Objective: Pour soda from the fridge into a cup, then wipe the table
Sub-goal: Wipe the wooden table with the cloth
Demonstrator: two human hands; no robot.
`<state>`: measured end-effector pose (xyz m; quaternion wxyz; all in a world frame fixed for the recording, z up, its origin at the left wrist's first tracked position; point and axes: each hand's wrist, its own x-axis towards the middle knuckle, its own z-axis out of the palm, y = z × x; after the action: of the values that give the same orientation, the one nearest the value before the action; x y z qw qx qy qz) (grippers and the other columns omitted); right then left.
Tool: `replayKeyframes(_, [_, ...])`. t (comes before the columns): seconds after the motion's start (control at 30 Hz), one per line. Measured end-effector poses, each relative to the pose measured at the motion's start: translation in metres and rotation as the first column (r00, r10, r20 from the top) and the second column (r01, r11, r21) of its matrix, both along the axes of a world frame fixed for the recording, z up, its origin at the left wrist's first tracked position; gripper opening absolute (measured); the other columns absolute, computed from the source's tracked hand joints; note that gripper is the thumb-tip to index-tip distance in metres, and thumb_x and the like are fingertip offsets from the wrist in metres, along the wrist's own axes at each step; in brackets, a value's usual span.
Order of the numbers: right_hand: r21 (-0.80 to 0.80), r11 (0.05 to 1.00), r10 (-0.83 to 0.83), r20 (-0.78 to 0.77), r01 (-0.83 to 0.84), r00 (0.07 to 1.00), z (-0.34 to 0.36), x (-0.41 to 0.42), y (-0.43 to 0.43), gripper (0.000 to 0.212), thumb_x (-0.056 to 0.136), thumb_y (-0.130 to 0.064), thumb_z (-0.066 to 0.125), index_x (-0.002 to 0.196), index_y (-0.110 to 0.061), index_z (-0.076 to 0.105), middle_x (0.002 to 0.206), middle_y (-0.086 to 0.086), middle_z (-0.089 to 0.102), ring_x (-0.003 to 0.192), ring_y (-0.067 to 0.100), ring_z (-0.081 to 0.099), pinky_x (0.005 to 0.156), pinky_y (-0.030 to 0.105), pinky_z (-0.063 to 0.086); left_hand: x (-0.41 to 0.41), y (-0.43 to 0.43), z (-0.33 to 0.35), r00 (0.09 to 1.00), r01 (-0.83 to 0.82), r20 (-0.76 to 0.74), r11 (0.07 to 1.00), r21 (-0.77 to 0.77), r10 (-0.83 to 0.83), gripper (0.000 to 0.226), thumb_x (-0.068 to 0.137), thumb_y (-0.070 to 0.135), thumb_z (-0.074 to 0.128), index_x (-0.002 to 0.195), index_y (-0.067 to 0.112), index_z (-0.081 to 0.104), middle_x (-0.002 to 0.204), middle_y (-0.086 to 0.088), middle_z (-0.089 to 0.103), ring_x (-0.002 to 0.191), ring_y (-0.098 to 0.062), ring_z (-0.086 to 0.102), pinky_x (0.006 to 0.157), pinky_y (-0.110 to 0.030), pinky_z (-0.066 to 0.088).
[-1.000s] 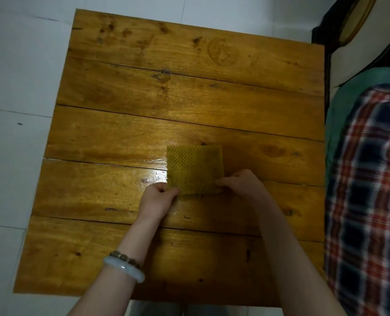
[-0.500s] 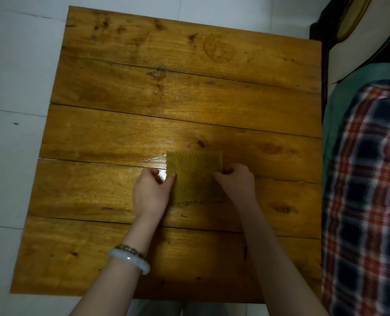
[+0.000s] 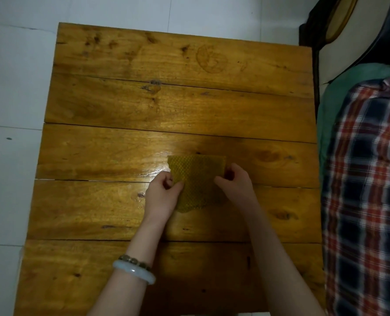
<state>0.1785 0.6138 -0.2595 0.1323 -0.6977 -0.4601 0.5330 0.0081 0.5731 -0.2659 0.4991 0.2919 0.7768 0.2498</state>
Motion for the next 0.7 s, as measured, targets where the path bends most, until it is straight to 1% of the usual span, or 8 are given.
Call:
replayKeyframes(0.07, [0.006,1.0,-0.02,-0.064,0.02,0.998,0.006,0.011,0.01,0.01,0.084,-0.012,0.062,0.09,-0.011,0.054,0.087,0.005,0.057,0.077,0.019,0.056,0.065,0.034,0.047,-0.001,0.009,0.008,0.993,0.025,0.119,0.999,0.032,-0.028,0.02,0.086,0.006,0.063,0.074,0.015,0.05,0.068,0.001,0.044,0.065,-0.013,0.046,0.062,-0.029,0.041])
replayKeyframes(0.13, [0.013,1.0,-0.021,-0.104,0.022,0.994,0.01,0.027,0.025,0.008,0.086,-0.011,0.06,0.091,-0.014,0.054,0.085,0.0,0.055,0.074,0.012,0.053,0.061,0.023,0.043,0.001,0.023,0.017,0.974,0.057,0.216,0.997,0.055,-0.068,0.021,0.087,0.001,0.061,0.074,0.014,0.051,0.065,0.002,0.042,0.058,-0.005,0.045,0.058,-0.019,0.04])
replayKeyframes(0.17, [0.018,1.0,-0.021,-0.115,0.024,0.993,0.012,0.036,0.035,0.009,0.086,-0.011,0.06,0.094,-0.014,0.056,0.085,-0.001,0.055,0.075,0.011,0.054,0.061,0.022,0.042,0.004,0.032,0.021,0.968,0.077,0.232,0.995,0.066,-0.09,0.021,0.087,0.001,0.06,0.074,0.014,0.051,0.063,0.003,0.041,0.054,-0.002,0.044,0.054,-0.015,0.039])
replayKeyframes(0.3, [0.03,0.992,-0.11,-0.208,0.119,0.972,0.013,0.075,0.081,0.014,0.084,-0.004,0.063,0.082,-0.017,0.059,0.077,0.0,0.059,0.073,0.014,0.057,0.061,0.029,0.048,0.028,0.078,0.03,0.956,0.06,0.282,0.993,0.1,-0.086,0.018,0.086,0.0,0.061,0.078,0.014,0.054,0.058,0.005,0.043,0.054,-0.009,0.043,0.052,-0.024,0.039])
replayKeyframes(0.4, [0.067,0.982,-0.157,-0.233,0.177,0.96,0.017,0.104,0.119,0.016,0.082,-0.005,0.066,0.082,-0.02,0.062,0.08,0.0,0.063,0.075,0.012,0.062,0.06,0.024,0.052,0.055,0.121,0.032,0.952,0.05,0.294,0.99,0.129,-0.087,0.021,0.086,0.002,0.063,0.08,0.02,0.055,0.064,0.002,0.047,0.06,-0.013,0.047,0.055,-0.026,0.04])
replayKeyframes(0.5, [0.116,0.962,-0.216,-0.234,0.248,0.948,0.017,0.132,0.158,0.014,0.08,-0.004,0.068,0.082,-0.017,0.065,0.082,0.003,0.065,0.082,0.019,0.063,0.071,0.034,0.053,0.087,0.168,0.032,0.955,0.069,0.274,0.983,0.173,-0.115,0.023,0.085,-0.001,0.063,0.083,0.021,0.054,0.066,0.001,0.045,0.063,-0.013,0.044,0.057,-0.023,0.039])
replayKeyframes(0.6, [0.171,0.957,-0.204,-0.18,0.235,0.962,0.016,0.157,0.199,0.011,0.079,-0.005,0.069,0.089,-0.009,0.067,0.081,0.005,0.065,0.084,0.022,0.062,0.083,0.043,0.053,0.116,0.211,0.022,0.961,0.035,0.261,0.979,0.202,-0.089,0.026,0.083,-0.004,0.063,0.082,0.021,0.054,0.067,0.0,0.047,0.064,-0.014,0.045,0.057,-0.024,0.039])
replayKeyframes(0.7, [0.198,0.952,-0.203,-0.155,0.232,0.967,0.009,0.177,0.235,0.018,0.077,-0.006,0.07,0.096,-0.006,0.068,0.09,0.01,0.067,0.09,0.026,0.065,0.085,0.044,0.054,0.138,0.246,0.011,0.958,-0.052,0.286,0.976,0.21,-0.01,0.026,0.083,-0.006,0.06,0.1,0.013,0.059,0.072,0.0,0.054,0.065,-0.014,0.052,0.056,-0.022,0.045])
